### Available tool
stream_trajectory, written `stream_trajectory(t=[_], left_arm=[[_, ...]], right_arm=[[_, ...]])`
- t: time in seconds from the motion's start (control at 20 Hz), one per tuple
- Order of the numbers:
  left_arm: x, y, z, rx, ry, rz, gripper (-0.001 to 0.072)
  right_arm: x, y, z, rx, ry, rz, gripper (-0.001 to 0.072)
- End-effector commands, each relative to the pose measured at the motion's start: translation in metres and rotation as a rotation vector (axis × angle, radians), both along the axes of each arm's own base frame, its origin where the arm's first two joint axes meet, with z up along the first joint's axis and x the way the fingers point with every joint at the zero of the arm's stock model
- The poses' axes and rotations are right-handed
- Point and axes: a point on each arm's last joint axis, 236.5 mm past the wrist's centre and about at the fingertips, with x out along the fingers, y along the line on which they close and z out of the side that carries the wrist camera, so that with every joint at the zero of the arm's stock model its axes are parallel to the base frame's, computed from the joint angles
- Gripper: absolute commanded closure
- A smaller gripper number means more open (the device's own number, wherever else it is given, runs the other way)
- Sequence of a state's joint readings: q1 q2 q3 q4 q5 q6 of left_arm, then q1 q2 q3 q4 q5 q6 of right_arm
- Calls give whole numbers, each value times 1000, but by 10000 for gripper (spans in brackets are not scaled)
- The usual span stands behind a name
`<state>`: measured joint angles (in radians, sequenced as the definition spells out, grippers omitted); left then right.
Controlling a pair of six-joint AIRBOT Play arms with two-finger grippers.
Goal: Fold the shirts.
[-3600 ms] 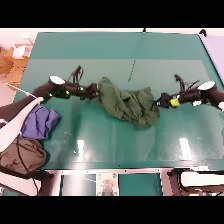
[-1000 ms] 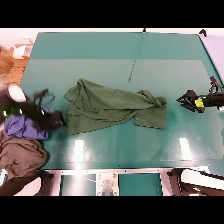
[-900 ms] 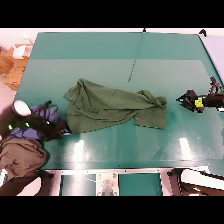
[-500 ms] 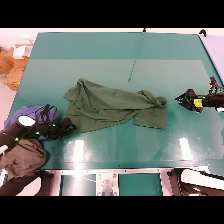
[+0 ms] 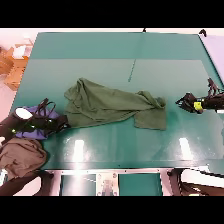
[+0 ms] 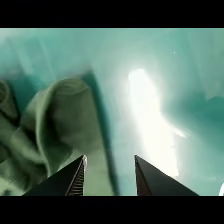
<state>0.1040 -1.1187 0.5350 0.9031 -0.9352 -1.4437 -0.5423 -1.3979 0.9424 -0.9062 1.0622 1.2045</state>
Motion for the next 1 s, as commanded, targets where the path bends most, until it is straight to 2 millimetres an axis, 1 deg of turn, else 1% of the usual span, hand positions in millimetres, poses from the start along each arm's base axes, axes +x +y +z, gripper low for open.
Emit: stream_trajectory(t=[0.0, 0.2, 0.25, 0.3, 0.4, 0.45, 0.55, 0.75, 0.8, 0.85, 0.9, 0.95], left_arm=[[1, 19, 4, 30, 7, -9, 680], [3, 22, 3, 38, -5, -4, 680], [4, 21, 4, 32, -6, -1, 680], [5, 19, 5, 25, -7, 3, 680], [5, 18, 6, 15, -7, 8, 680], [5, 17, 6, 14, -5, 7, 680], [4, 17, 6, 12, -2, 5, 680], [5, 16, 6, 9, -4, 7, 680], [4, 15, 7, 1, -2, 9, 680], [4, 13, 8, -9, 1, 10, 679], [3, 11, 10, -17, 3, 2, 680], [4, 9, 16, -25, 1, -23, 680]], right_arm=[[3, 17, -23, 54, -10, 99, 356], [10, 41, -47, 94, -1, 191, 356], [16, 44, -50, 93, 0, 206, 356], [24, 47, -51, 88, -6, 222, 356], [46, 49, -45, 69, -38, 255, 330], [52, 53, -42, 69, -46, 278, 329], [55, 64, -39, 81, -43, 321, 330], [52, 86, -47, 83, -36, 399, 339], [49, 92, -48, 89, -32, 423, 411], [45, 99, -46, 103, -28, 452, 645], [41, 104, -40, 131, -21, 476, 695], [38, 108, -30, 168, -20, 494, 696]])
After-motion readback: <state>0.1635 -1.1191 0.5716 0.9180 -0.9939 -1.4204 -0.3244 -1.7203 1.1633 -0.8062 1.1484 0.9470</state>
